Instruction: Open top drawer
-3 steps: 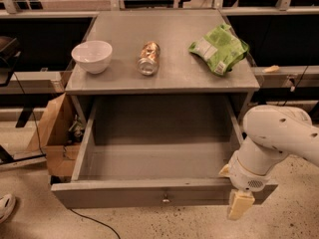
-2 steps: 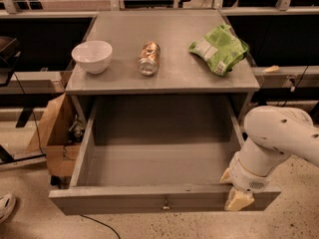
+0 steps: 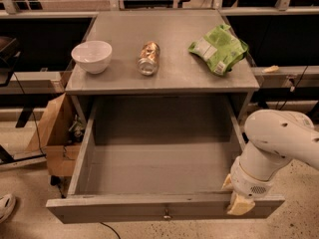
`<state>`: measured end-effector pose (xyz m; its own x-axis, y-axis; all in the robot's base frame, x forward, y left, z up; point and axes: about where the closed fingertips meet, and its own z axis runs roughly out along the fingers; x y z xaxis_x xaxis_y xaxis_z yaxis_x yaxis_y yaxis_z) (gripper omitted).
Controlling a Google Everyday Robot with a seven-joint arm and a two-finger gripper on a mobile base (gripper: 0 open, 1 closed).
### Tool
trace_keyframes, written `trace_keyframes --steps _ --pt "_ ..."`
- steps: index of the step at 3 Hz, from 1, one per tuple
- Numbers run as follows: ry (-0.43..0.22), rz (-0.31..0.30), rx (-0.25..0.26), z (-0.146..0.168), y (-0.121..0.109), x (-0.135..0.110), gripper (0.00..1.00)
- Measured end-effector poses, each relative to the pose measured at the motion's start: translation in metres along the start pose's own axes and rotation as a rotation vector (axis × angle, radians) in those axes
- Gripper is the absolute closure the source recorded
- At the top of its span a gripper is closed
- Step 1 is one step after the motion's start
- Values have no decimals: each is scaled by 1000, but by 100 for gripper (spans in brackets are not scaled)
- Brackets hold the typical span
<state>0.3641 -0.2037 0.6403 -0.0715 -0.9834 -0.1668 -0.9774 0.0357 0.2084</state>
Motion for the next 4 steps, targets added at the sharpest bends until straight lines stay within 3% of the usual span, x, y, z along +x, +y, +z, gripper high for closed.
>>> trace_keyframes --steps 1,4 --pt "4 1 -6 0 4 0 83" --pt "11 -11 -15 1 8 -2 13"
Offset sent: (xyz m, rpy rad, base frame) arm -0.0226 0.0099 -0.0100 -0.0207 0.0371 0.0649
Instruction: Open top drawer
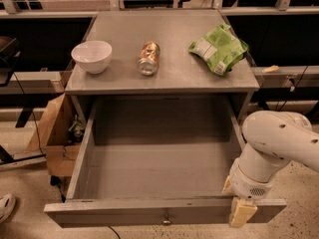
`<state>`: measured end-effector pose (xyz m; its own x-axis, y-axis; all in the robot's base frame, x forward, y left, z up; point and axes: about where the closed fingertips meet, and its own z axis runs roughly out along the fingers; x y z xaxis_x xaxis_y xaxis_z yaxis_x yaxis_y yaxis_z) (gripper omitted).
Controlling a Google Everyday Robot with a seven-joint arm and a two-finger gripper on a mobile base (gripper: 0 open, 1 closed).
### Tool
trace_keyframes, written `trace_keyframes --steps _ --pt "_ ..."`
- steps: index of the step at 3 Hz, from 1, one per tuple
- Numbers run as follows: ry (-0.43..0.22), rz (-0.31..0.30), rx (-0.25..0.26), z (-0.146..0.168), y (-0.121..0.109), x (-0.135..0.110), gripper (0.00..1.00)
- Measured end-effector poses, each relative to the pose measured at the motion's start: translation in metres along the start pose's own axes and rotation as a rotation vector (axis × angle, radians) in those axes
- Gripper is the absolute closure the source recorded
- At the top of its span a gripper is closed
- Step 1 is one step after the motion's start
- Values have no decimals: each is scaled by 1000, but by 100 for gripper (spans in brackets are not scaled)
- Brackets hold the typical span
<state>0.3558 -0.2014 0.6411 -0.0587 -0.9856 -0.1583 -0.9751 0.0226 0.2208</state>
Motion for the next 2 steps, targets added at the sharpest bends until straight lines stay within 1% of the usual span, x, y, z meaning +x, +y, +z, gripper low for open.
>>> trace_keyframes --steps 1,2 --pt "0 0 0 0 0 0 0" --pt "0 0 0 0 0 0 0"
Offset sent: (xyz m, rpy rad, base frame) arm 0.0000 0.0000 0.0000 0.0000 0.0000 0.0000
